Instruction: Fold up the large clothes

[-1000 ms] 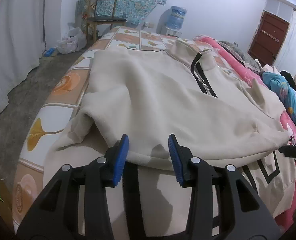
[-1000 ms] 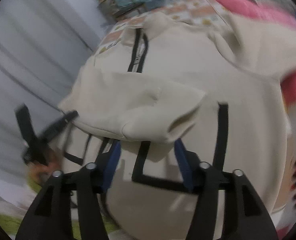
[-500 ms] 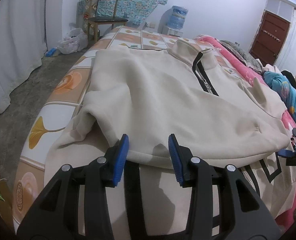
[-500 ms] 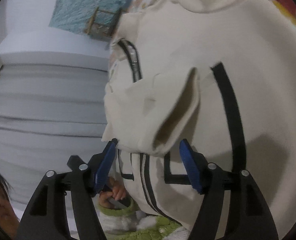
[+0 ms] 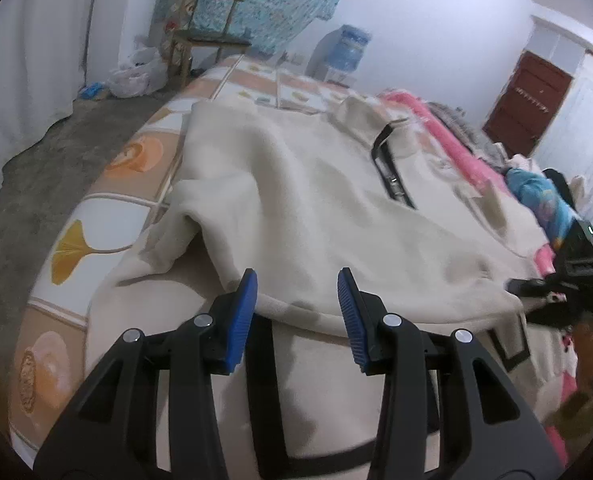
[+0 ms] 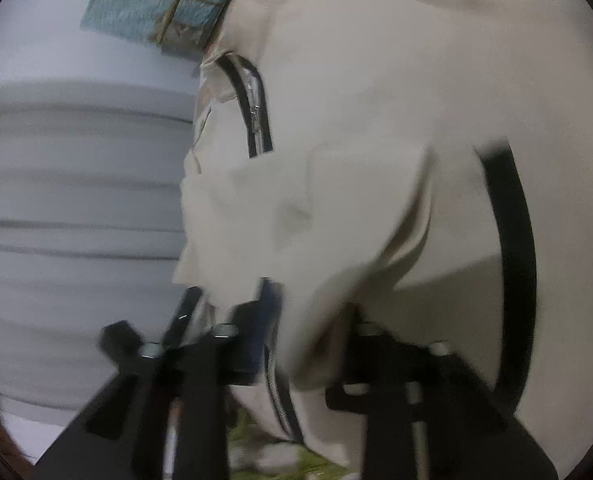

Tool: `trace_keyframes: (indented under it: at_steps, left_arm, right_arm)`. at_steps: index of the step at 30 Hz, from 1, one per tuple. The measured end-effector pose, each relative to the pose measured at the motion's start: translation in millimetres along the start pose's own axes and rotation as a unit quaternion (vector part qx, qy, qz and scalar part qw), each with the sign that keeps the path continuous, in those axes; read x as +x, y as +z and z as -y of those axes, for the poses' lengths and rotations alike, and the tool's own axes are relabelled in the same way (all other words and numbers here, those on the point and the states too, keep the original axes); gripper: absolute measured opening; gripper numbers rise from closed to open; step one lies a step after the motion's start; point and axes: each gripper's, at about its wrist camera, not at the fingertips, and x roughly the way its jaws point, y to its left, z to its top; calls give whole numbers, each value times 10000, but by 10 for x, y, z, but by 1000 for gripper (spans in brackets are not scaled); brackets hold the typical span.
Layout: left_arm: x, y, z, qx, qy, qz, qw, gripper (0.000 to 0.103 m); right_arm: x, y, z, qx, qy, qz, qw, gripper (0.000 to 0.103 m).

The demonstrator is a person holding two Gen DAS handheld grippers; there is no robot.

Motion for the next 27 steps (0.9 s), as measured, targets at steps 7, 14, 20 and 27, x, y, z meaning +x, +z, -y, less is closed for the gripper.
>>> trace_keyframes:
  at_steps: [7, 14, 20, 27]
  left_arm:
    - [-208, -177, 93, 347, -276, -42, 9990, 41]
    - [33, -53, -50, 121, 970, -188, 9950, 40]
    - [132, 80, -308, -257, 1452, -222, 9888, 40]
    - [200, 59, -147, 104, 1814, -217, 9831, 40]
  right_arm:
    - [270, 601, -1135, -1387, -249, -119, 9899, 11]
    - [329, 662, -3371, -3797, 945, 361, 9196, 11]
    - [-399, 735, -3101, -4147, 1024, 1345, 8941, 11]
    - [-203, 1140, -939, -2139, -865, 782, 9699, 11]
